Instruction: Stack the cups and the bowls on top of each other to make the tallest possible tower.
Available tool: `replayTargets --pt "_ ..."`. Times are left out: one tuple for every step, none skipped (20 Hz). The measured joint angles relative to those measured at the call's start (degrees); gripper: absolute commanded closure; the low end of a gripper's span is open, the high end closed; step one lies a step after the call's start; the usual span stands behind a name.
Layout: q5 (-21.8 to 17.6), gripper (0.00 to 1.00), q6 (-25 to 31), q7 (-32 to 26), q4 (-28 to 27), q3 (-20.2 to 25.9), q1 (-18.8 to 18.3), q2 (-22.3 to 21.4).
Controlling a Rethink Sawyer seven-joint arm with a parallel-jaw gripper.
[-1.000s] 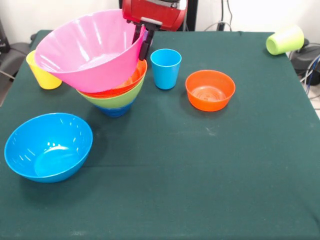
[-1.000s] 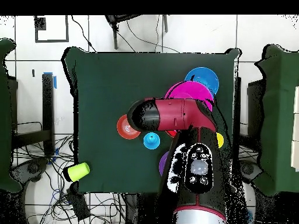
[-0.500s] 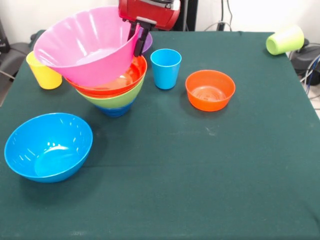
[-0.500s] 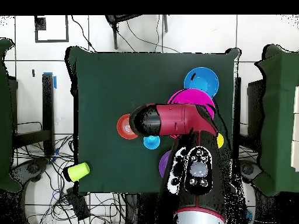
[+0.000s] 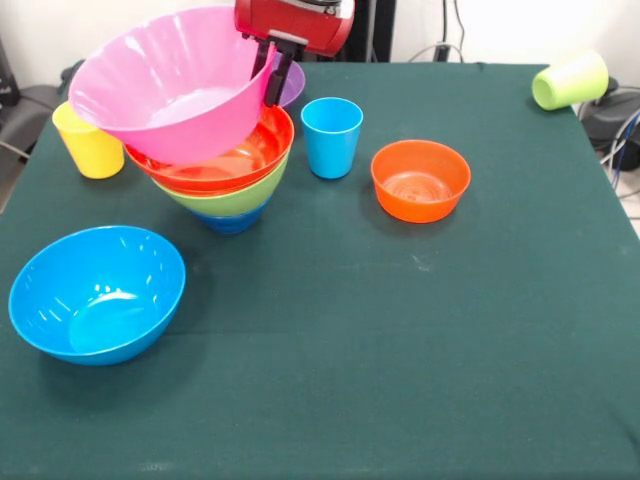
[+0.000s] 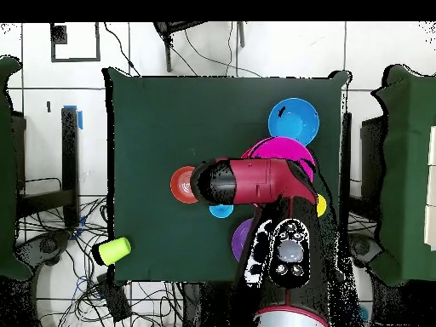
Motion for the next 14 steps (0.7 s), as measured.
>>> replayTargets --pt "0.0 1.0 -0.1 0.0 0.0 -0.1 0.0 0.0" --pt "0.0 1.0 -0.2 0.0 0.0 -0.1 0.1 0.1" --pt "0.0 1.0 -0.4 0.0 0.0 -0.1 0.1 0.1" --pt "0.0 1.0 -0.6 0.0 0.0 -0.2 0.1 0.1" --pt "0.0 1.0 -0.7 0.0 0.0 -0.2 0.1 0.1" --pt "0.0 1.0 -1.1 0.0 0.0 -0.4 0.3 0.2" --pt "0.0 1.0 -1.3 0.0 0.0 -0.5 0.4 0.2" --pt "0.0 1.0 -1.3 0.0 0.0 -0.5 0.5 0.2" --pt "0.0 1.0 -1.5 0.0 0.0 -0.6 0.6 0.3" --pt "0.0 1.0 -1.6 0.0 0.1 -0.7 0.7 0.3" --pt "0.0 1.0 -1.8 0.0 0.1 -0.8 0.9 0.3" --pt "0.0 1.0 -2.2 0.0 0.1 -1.0 1.1 0.4" --pt "0.0 1.0 -2.5 0.0 0.1 -1.1 1.3 0.5" --pt "0.0 1.0 -2.8 0.0 0.1 -1.2 1.5 0.6"
